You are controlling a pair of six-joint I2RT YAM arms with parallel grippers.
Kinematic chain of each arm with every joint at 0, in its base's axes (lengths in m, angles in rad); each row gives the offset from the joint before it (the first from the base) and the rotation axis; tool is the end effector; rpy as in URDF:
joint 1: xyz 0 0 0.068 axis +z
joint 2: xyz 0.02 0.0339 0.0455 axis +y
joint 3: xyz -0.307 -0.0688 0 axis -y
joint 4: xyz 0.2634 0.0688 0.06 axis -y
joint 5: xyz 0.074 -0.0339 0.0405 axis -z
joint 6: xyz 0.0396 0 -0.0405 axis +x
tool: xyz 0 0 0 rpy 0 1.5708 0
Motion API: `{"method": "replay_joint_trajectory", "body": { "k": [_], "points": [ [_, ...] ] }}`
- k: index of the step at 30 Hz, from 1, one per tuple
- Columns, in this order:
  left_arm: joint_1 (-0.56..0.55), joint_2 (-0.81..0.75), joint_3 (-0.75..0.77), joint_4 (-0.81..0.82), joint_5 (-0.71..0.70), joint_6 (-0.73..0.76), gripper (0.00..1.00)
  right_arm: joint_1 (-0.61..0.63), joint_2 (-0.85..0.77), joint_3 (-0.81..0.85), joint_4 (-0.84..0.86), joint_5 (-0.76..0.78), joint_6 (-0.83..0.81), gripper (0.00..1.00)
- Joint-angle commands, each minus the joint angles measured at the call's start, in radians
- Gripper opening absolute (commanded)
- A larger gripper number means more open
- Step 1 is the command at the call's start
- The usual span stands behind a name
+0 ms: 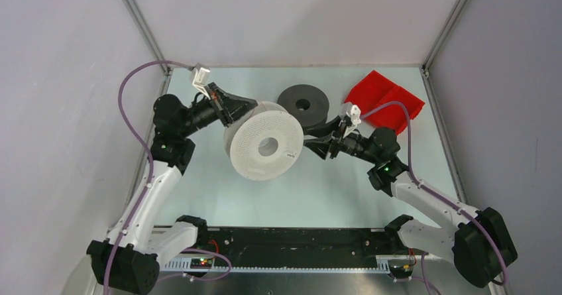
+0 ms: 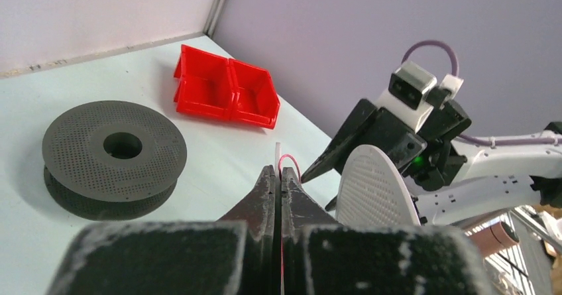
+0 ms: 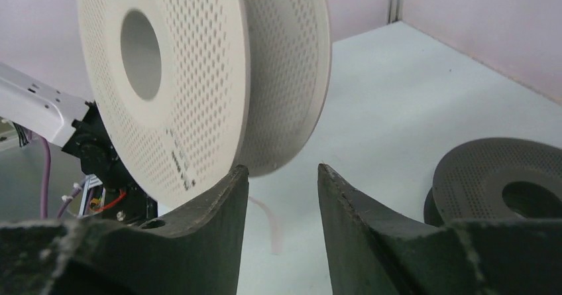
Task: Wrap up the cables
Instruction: Wrap the cable around the cable reel.
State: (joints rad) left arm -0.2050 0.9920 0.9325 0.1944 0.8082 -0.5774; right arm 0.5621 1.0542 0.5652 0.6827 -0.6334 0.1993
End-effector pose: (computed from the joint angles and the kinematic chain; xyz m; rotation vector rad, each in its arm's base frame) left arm 0.2086 -0.0726 0.4284 0.4253 1.5422 -1.1953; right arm 0.1847 0.1440 0.3301 -0.7984 1.2722 1.0546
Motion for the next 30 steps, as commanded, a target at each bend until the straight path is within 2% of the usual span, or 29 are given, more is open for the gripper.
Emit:
{"method": "replay_joint_trajectory", "body": {
  "k": [1,8,11,17,22,25,30],
  "points": [
    [0.013,-0.04,0.047,0.065,-0.141,-0.071,0.0,0.005,-0.026,0.013,-0.034,-0.041,-0.069,0.49],
    [0.023,-0.059,0.056,0.066,-0.167,-0.124,0.0,-0.012,-0.089,0.012,-0.076,-0.07,-0.12,0.54],
    [0.024,-0.066,0.058,0.065,-0.21,-0.166,0.0,-0.013,-0.055,0.008,-0.089,-0.102,-0.179,0.58],
    [0.024,-0.073,0.041,0.065,-0.298,-0.238,0.0,0.022,0.058,-0.005,0.044,-0.114,-0.177,0.57],
    [0.023,-0.089,-0.01,0.042,-0.4,-0.231,0.0,0.085,0.062,-0.005,0.014,0.07,-0.194,0.56],
    [0.022,-0.119,-0.052,-0.006,-0.47,-0.17,0.0,0.117,0.035,-0.005,-0.034,0.193,-0.195,0.56],
    [0.022,-0.133,-0.107,-0.024,-0.52,-0.183,0.0,0.13,-0.012,-0.005,-0.033,0.273,-0.104,0.6]
  ]
}}
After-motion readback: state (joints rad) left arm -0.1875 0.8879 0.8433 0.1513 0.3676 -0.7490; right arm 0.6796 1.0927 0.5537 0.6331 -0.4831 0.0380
